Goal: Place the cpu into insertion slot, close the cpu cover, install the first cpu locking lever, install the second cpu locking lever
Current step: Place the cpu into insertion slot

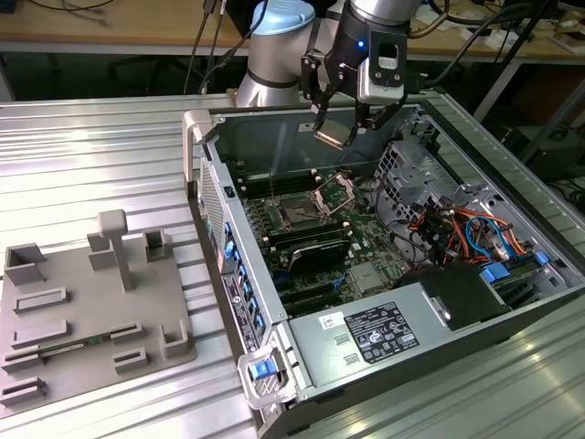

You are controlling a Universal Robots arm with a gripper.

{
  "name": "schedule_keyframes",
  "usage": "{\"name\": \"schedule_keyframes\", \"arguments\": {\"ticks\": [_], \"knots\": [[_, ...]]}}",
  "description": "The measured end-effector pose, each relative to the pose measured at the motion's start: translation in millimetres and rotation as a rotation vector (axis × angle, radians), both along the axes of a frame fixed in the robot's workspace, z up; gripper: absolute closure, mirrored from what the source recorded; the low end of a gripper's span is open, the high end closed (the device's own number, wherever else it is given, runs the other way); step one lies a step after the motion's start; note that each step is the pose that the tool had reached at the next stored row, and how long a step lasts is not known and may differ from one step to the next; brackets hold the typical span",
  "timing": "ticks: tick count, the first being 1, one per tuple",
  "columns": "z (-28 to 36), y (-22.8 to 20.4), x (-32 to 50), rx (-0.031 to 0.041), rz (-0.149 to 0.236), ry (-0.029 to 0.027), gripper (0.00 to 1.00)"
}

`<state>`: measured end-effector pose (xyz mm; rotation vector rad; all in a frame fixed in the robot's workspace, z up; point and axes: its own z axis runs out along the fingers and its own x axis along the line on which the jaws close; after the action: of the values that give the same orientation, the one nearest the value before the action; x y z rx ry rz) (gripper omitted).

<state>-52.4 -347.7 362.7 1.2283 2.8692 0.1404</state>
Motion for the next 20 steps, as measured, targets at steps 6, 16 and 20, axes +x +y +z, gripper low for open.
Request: {"name": "schedule_keyframes", "arguments": {"ticks": [6, 16, 20], "knots": [[-0.2, 0.0, -0.6, 0.0000, -0.045, 0.0000, 0.45], [-0.5, 0.0, -1.9, 0.0001, -0.119, 0.0000, 0.45], [-1.4, 0.0, -1.9, 0.0000, -0.188, 0.0000, 0.45]]}}
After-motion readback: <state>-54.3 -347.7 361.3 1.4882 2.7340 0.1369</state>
